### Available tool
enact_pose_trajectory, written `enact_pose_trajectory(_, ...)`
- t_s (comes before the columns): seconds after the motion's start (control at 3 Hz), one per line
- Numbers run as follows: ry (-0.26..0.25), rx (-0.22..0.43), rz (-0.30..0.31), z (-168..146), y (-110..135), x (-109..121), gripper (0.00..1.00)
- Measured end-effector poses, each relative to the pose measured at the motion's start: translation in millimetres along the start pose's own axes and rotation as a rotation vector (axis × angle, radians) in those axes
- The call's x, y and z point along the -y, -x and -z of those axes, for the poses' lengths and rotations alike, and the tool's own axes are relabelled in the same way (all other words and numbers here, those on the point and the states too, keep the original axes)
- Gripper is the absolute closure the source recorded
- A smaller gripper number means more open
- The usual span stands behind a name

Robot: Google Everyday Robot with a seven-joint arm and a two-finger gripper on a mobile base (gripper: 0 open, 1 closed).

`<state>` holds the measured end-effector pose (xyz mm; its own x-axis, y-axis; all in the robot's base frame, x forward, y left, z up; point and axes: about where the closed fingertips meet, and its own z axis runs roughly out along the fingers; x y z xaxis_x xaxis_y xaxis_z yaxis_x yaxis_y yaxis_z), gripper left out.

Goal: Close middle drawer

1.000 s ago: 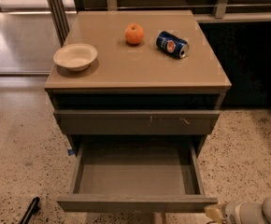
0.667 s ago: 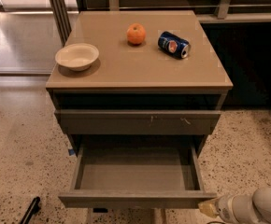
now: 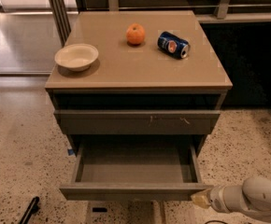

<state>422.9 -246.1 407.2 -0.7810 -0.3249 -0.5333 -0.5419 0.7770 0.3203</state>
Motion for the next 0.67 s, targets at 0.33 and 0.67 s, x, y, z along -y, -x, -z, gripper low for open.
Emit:
enact_pose_trajectory(0.33, 0.0, 0.0, 0.0, 0, -1, -1, 1.0)
enact_pose_trajectory(0.67, -0.003, -0.006, 0.089, -16, 36, 3, 1.0)
